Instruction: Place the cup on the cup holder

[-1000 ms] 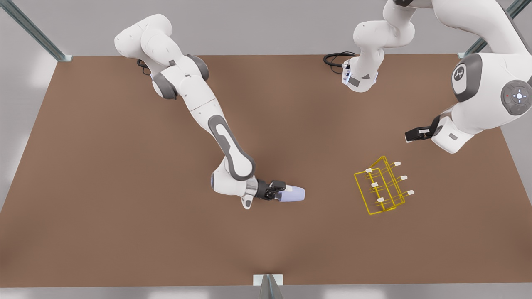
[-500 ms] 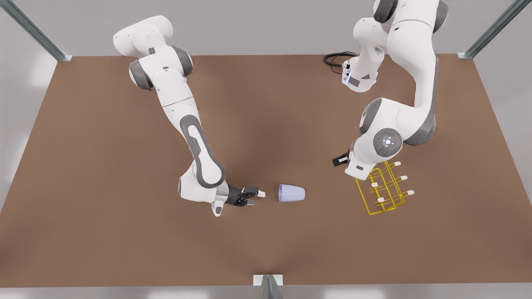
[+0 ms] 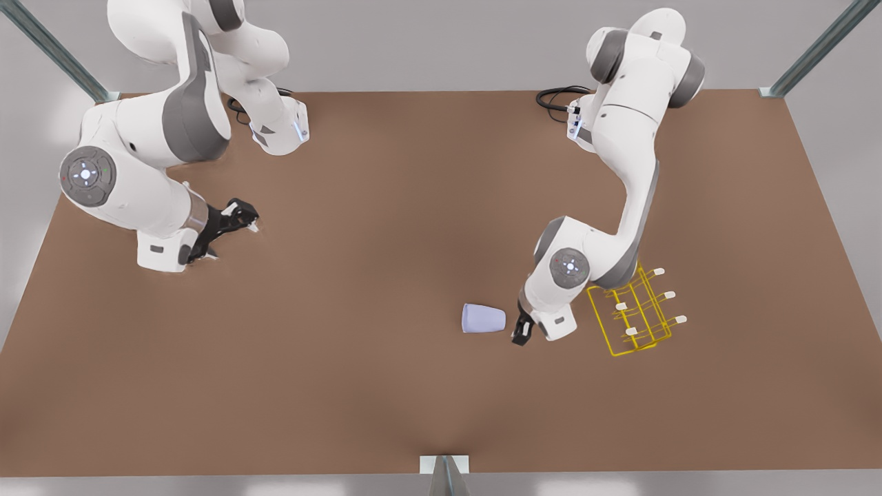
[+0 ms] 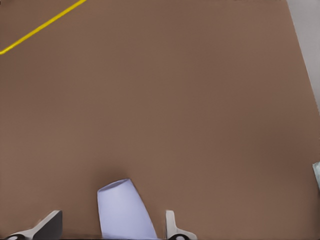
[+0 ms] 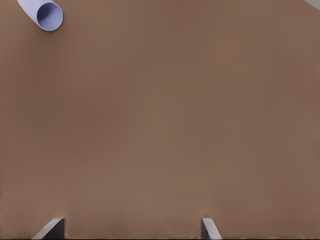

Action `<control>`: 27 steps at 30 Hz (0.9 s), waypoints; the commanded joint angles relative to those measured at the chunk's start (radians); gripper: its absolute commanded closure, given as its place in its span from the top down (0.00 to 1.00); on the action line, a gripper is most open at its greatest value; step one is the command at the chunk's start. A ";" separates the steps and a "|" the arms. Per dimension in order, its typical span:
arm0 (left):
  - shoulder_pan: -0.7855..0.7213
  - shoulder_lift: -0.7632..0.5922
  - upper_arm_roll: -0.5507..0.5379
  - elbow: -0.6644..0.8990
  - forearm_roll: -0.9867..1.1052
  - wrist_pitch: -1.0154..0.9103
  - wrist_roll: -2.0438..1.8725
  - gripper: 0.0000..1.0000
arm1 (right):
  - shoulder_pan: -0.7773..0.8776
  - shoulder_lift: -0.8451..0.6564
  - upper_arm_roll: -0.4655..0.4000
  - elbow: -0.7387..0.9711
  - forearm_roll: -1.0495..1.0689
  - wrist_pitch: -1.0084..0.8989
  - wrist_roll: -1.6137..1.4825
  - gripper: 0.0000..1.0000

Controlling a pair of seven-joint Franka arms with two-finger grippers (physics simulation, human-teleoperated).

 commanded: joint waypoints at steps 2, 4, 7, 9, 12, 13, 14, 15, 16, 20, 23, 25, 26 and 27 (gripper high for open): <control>0.002 0.022 -0.033 0.030 0.000 0.057 -0.836 1.00 | -0.068 -0.108 0.060 -0.073 -0.096 -0.141 0.521 1.00; 0.005 0.049 -0.033 0.045 -0.004 0.080 -0.845 1.00 | -0.069 -0.135 0.111 -0.104 -0.164 -0.147 0.520 1.00; -0.001 0.078 -0.034 0.042 -0.023 0.126 -0.755 1.00 | -0.069 -0.129 0.109 -0.125 -0.167 -0.147 0.670 1.00; -0.029 0.081 -0.047 0.005 -0.023 0.126 -0.730 1.00 | -0.071 -0.126 0.103 -0.124 -0.181 -0.148 0.673 1.00; -0.030 0.084 -0.083 -0.007 -0.027 0.102 -0.627 1.00 | -0.069 -0.125 0.103 -0.122 -0.187 -0.161 0.673 1.00; -0.032 0.087 -0.085 -0.016 -0.027 0.113 -0.624 1.00 | -0.069 -0.125 0.103 -0.121 -0.187 -0.161 0.672 1.00; -0.032 0.089 -0.085 -0.016 -0.028 0.114 -0.624 1.00 | -0.069 -0.125 0.103 -0.121 -0.187 -0.161 0.673 1.00; -0.033 0.106 -0.085 -0.016 -0.028 0.131 -0.624 1.00 | -0.069 -0.125 0.103 -0.121 -0.187 -0.161 0.672 1.00; -0.032 0.109 -0.085 -0.016 -0.028 0.137 -0.626 1.00 | -0.069 -0.123 0.103 -0.122 -0.187 -0.161 0.669 1.00; -0.029 0.124 -0.085 -0.018 -0.030 0.165 -0.626 1.00 | -0.068 -0.109 0.103 -0.119 -0.185 -0.161 0.664 1.00; -0.029 0.141 -0.085 -0.016 -0.030 0.179 -0.624 1.00 | -0.068 -0.109 0.103 -0.115 -0.185 -0.153 0.659 1.00; -0.029 0.147 -0.085 -0.016 -0.030 0.197 -0.624 1.00 | -0.065 -0.109 0.104 -0.115 -0.178 -0.141 0.658 1.00; -0.029 0.147 -0.085 -0.016 -0.030 0.202 -0.623 1.00 | -0.063 -0.109 0.104 -0.115 -0.176 -0.131 0.658 1.00; -0.027 0.149 -0.085 -0.016 -0.030 0.217 -0.618 1.00 | -0.063 -0.109 0.104 -0.115 -0.176 -0.131 0.658 1.00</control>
